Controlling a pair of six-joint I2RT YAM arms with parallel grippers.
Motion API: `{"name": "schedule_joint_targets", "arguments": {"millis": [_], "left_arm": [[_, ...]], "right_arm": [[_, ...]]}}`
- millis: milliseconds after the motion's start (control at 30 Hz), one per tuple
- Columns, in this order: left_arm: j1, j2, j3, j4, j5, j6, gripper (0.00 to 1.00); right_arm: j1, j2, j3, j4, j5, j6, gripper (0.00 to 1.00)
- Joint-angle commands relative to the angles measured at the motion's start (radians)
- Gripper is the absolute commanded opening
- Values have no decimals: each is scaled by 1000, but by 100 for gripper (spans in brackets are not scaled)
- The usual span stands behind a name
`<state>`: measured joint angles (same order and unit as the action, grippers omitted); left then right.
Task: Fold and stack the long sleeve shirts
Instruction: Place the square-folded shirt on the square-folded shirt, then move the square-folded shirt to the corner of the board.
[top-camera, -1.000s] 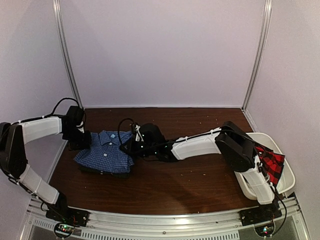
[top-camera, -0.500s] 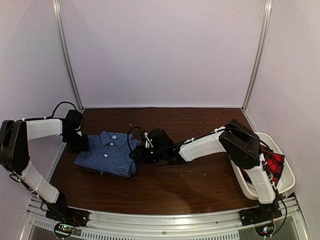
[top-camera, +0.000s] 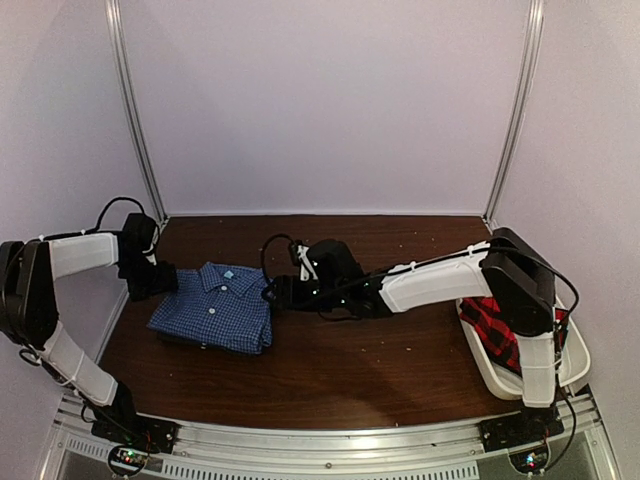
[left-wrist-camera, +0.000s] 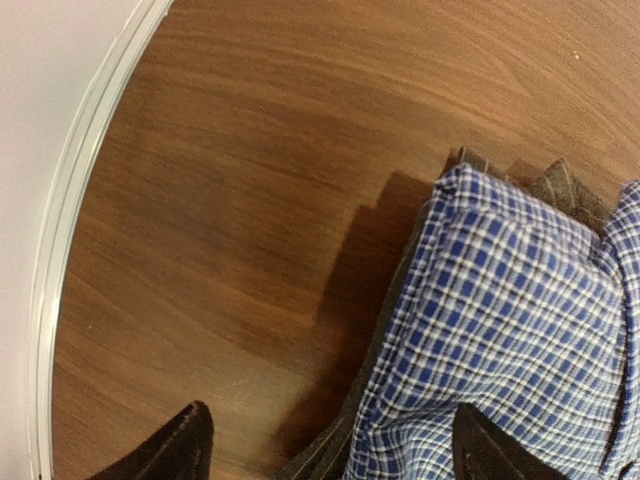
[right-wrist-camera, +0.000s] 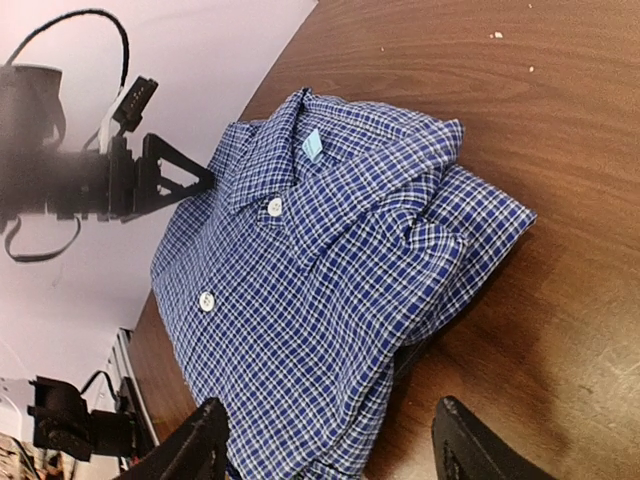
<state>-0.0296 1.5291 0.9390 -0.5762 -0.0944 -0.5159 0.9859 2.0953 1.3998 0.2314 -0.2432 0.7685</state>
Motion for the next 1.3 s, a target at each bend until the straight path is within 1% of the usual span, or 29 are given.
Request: {"name": "schedule_joint_targets", "arguments": {"millis": [0, 33, 100, 133, 367, 500, 600, 733, 800, 900, 1067, 1267], "left_arm": [[7, -45, 47, 17, 22, 17, 92], [7, -50, 51, 17, 24, 17, 97], [7, -63, 52, 19, 28, 17, 98], [7, -69, 53, 19, 29, 17, 98], [-1, -128, 64, 19, 66, 20, 97], [-52, -158, 94, 18, 92, 10, 98], [-126, -159, 121, 18, 123, -35, 98], [-268, -139, 166, 19, 110, -97, 98], [-337, -117, 189, 20, 72, -124, 98], [-438, -70, 225, 34, 60, -162, 98], [-601, 41, 300, 77, 64, -205, 98], [-723, 232, 439, 108, 81, -221, 98]], "right_arm": [[-6, -97, -29, -39, 70, -63, 78], [-7, -108, -33, -42, 74, -69, 84], [-9, -130, -41, -48, 86, -78, 98], [-10, -140, -46, -48, 89, -82, 100], [-21, -216, -80, -68, 129, -104, 100], [-31, -276, -114, -78, 160, -117, 100], [-37, -327, -145, -103, 203, -132, 100], [-49, -411, -202, -129, 278, -154, 100], [-58, -449, -226, -148, 311, -163, 100], [-68, -507, -260, -178, 360, -179, 100], [-80, -603, -323, -217, 438, -201, 100], [-94, -701, -392, -253, 488, -200, 100]]}}
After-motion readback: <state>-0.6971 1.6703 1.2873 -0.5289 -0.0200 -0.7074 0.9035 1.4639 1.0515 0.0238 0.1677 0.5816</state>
